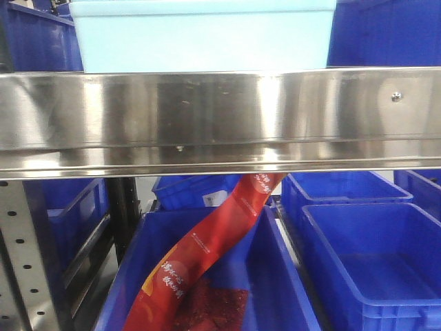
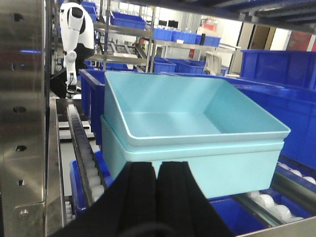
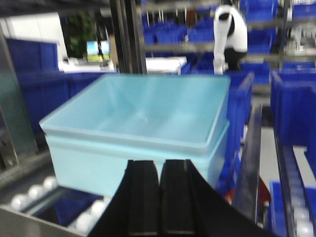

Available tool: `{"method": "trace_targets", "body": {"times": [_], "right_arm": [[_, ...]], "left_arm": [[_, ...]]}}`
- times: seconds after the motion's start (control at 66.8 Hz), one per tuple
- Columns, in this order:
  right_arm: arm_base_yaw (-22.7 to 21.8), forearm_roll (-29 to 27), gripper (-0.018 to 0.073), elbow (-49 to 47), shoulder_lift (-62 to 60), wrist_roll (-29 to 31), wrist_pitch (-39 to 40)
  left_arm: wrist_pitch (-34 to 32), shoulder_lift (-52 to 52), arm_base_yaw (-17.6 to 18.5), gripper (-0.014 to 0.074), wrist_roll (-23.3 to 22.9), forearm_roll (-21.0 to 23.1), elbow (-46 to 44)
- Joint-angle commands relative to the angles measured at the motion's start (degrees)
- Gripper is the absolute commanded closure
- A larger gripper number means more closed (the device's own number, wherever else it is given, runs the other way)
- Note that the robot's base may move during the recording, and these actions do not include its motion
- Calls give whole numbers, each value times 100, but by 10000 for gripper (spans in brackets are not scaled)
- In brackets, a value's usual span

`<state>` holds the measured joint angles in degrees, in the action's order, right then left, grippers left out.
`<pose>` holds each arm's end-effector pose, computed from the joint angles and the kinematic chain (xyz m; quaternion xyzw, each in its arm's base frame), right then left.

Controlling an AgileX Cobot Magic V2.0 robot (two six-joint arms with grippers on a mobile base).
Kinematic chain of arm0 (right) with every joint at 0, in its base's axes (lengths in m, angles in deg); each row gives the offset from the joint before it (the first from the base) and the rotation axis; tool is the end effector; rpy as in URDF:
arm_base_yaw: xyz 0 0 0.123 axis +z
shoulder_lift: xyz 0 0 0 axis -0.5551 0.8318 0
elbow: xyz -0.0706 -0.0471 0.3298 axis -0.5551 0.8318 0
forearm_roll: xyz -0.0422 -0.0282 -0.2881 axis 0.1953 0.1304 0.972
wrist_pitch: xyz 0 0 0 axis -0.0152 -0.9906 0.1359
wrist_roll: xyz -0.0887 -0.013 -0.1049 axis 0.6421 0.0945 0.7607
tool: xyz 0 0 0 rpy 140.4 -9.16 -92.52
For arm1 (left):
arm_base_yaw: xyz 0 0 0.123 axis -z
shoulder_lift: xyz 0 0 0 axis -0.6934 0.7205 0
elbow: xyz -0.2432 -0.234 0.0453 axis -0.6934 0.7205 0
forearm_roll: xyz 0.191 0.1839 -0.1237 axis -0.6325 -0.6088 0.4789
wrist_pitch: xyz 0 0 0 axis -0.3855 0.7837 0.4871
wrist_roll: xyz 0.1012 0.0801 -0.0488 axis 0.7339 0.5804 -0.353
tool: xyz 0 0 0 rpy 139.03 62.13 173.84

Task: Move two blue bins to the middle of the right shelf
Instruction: 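Withdraw both grippers back from the stacked light-blue bins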

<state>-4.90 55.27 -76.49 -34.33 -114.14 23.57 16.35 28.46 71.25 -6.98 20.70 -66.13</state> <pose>0.1502 0.0778 0.4081 -0.1237 0.6809 0.2084 0.6911 0.1334 -0.0646 0.3932 0.1168 0.6828 -0.1999 0.6929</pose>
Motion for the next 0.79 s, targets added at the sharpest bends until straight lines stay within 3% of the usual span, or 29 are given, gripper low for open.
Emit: {"method": "trace_targets", "body": {"times": [0.0,0.689,0.778], "right_arm": [[-11,53,726,-14,-159,35,108],[-27,53,726,86,-260,47,352],[-323,-253,726,466,-441,820,933]], "left_arm": [[-73,-60,32,707,15,-29,-9],[-73,-60,32,707,15,-29,-9],[-73,-60,32,707,15,-29,-9]]}}
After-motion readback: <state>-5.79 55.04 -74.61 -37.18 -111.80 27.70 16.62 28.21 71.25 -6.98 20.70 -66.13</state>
